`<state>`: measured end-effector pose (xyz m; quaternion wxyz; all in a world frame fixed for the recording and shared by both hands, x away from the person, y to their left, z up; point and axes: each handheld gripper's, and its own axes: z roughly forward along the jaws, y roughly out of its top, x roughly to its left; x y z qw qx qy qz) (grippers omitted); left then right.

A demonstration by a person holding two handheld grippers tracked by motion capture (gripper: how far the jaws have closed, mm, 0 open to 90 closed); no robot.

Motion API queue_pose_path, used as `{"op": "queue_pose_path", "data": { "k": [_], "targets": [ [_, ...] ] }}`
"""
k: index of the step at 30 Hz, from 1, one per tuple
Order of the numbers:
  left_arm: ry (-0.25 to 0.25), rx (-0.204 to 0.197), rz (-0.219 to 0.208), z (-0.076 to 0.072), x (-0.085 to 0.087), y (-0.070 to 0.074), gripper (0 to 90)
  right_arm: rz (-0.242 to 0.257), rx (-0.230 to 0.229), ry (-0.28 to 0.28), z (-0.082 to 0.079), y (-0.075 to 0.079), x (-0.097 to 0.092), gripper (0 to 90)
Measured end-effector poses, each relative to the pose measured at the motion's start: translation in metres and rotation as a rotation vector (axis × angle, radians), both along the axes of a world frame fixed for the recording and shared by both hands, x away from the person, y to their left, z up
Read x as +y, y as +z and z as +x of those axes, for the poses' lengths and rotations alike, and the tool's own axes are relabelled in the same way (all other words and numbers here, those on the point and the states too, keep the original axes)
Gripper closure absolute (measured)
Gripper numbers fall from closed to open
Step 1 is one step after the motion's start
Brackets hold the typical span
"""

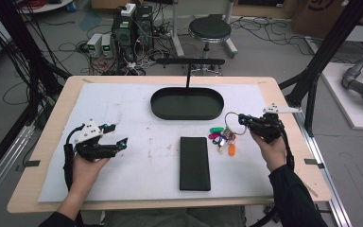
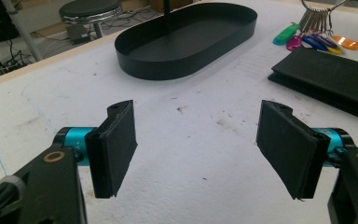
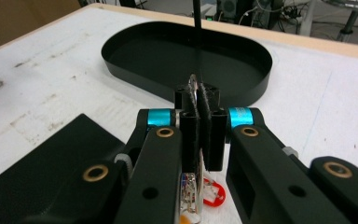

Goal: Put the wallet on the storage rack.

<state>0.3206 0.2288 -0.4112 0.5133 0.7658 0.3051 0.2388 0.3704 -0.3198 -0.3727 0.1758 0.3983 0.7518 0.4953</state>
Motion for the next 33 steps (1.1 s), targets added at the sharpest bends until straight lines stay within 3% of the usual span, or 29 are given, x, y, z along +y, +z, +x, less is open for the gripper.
{"op": "queue_pose_path", "data": {
  "k": [9, 23, 33],
  "targets": [
    [0.0, 0.002, -0.001, 0.0, 0.0, 0.0, 28.5, 0.035, -0.055, 0.039, 0.005, 0.025, 0.0, 88.0],
    [0.001, 0.002, -0.002, 0.0, 0.001, 0.0, 28.5, 0.035, -0.129, 0.089, 0.017, 0.058, 0.005, 87.9],
    [0.003, 0.003, -0.002, 0.0, 0.001, -0.001, 28.5, 0.031, -0.18, 0.11, 0.035, 0.08, 0.015, 87.9]
  ]
}}
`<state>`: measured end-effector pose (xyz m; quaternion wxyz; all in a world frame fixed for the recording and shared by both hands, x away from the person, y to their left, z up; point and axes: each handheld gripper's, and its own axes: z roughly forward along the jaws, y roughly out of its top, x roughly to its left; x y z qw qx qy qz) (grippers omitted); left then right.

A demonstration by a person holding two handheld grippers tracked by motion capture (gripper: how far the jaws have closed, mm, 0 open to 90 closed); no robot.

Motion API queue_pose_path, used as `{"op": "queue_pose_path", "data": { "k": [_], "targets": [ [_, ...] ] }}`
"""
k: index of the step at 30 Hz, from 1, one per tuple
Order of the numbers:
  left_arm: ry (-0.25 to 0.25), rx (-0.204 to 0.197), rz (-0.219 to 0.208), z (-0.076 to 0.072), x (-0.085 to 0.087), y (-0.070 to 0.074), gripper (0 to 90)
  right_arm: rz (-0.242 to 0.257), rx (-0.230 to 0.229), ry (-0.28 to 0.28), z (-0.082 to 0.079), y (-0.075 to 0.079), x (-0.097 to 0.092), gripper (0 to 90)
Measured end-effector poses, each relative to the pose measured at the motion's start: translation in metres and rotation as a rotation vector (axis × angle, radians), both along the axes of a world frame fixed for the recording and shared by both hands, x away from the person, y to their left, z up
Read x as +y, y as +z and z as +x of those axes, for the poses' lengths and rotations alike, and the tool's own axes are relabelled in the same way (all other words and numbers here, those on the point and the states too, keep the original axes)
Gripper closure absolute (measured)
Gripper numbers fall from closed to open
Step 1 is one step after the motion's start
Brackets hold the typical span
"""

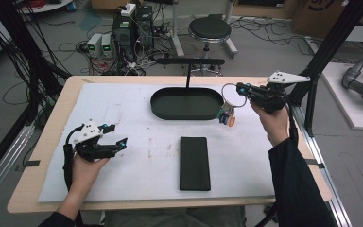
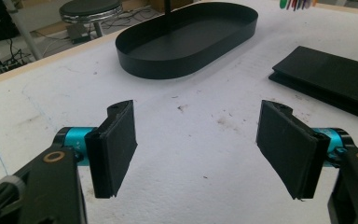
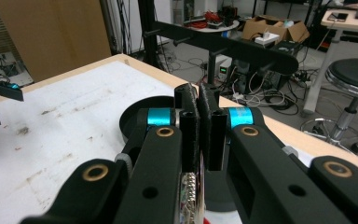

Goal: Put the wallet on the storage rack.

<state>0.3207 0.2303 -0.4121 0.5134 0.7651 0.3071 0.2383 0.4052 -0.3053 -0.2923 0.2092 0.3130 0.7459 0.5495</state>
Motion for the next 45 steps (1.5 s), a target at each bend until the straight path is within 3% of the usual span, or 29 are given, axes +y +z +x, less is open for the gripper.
{"op": "queue_pose_path", "data": {
  "k": [14, 23, 36, 45],
  "targets": [
    [-0.001, 0.004, -0.002, 0.0, 0.002, -0.001, 28.5, 0.008, -0.035, -0.003, 0.031, 0.012, 0.016, 87.9],
    [-0.003, 0.01, 0.0, 0.0, 0.003, -0.003, 28.5, 0.021, -0.009, -0.03, 0.058, 0.008, 0.02, 88.0],
    [0.003, 0.016, 0.002, 0.0, 0.006, -0.006, 28.5, 0.005, 0.012, -0.055, 0.081, -0.005, 0.033, 88.1],
    [0.016, 0.017, 0.002, -0.005, 0.011, -0.007, 28.5, -0.012, 0.014, -0.082, 0.094, 0.0, 0.043, 88.1]
  ]
}}
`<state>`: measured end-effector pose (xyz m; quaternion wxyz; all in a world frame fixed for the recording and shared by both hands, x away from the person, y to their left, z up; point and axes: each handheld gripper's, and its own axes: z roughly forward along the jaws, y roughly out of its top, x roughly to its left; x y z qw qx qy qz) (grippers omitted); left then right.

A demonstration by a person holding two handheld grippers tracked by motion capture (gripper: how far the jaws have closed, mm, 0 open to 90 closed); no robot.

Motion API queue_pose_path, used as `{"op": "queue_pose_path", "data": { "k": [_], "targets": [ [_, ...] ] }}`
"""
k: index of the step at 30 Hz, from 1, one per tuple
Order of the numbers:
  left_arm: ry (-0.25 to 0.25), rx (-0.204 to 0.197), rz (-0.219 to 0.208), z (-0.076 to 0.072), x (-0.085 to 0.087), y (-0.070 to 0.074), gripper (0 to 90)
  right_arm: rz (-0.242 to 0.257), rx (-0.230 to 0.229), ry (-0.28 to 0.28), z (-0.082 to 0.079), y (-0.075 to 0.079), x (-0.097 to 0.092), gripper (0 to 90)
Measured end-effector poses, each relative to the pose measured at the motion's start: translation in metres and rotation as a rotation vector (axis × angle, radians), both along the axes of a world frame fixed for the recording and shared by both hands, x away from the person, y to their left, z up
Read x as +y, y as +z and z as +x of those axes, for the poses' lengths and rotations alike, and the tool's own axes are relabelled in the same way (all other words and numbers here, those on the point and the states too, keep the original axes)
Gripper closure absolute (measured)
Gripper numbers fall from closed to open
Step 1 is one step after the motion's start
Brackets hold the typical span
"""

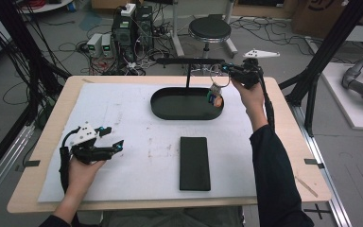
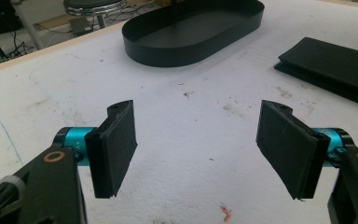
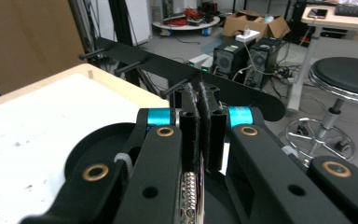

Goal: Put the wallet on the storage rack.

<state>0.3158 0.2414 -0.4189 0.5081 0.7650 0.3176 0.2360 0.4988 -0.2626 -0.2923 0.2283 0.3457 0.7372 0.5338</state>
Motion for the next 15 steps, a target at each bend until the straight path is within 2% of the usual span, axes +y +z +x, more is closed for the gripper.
{"op": "queue_pose_path", "data": {
  "k": [4, 15],
  "targets": [
    [0.005, 0.001, -0.001, -0.002, 0.002, 0.0, 28.5, -0.002, 0.019, -0.027, 0.006, -0.004, -0.002, 88.1],
    [0.016, 0.005, 0.005, -0.005, 0.005, -0.001, 28.5, -0.003, 0.044, -0.045, 0.018, -0.014, -0.009, 88.1]
  ]
}}
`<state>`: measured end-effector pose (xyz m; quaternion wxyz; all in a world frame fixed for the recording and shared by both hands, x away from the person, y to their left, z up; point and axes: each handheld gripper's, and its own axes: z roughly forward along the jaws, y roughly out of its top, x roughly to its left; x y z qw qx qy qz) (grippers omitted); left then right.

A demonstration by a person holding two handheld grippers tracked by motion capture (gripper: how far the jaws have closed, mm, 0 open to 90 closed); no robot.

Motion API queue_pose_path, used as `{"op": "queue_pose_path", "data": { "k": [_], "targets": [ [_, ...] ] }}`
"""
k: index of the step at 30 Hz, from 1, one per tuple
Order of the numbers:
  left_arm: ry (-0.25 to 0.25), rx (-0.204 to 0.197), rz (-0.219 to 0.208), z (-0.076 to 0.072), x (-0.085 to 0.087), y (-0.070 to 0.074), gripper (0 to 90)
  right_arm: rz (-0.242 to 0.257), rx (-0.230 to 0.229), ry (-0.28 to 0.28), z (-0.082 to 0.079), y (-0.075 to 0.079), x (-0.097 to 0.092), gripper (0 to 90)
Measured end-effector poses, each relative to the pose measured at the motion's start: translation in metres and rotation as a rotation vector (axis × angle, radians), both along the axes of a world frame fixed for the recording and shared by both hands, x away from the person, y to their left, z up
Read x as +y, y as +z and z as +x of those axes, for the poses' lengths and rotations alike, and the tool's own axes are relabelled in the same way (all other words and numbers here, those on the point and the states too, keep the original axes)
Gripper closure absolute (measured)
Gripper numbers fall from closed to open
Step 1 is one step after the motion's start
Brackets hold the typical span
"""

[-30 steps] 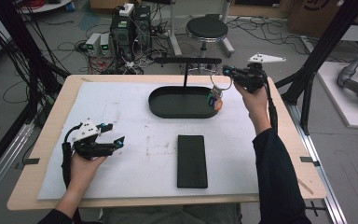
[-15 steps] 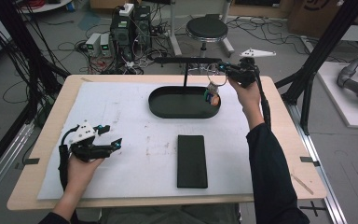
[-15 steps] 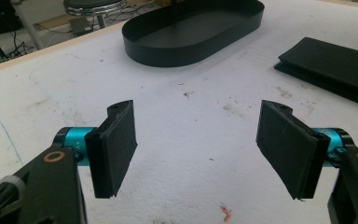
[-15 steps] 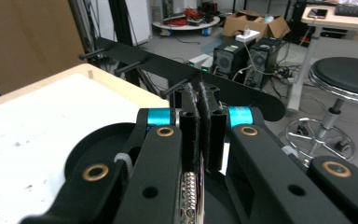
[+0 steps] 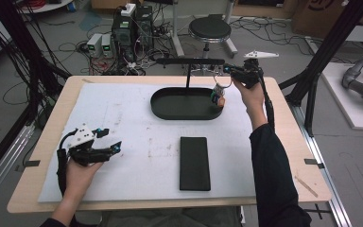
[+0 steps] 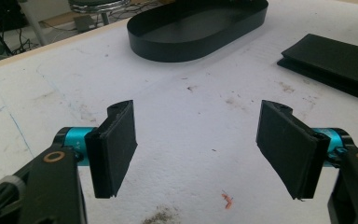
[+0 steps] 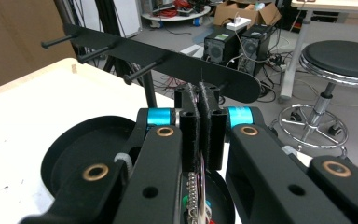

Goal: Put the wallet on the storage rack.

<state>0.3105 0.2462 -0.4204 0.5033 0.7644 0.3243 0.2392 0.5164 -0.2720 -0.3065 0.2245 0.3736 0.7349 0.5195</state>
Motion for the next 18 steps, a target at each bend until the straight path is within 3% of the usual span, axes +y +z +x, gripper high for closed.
{"op": "queue_pose_path", "data": {
  "k": [18],
  "targets": [
    [0.001, -0.004, -0.005, -0.0018, 0.0006, 0.0002, 28.5, 0.002, 0.007, -0.008, 0.0072, -0.0077, -0.0013, 87.9]
  ]
}}
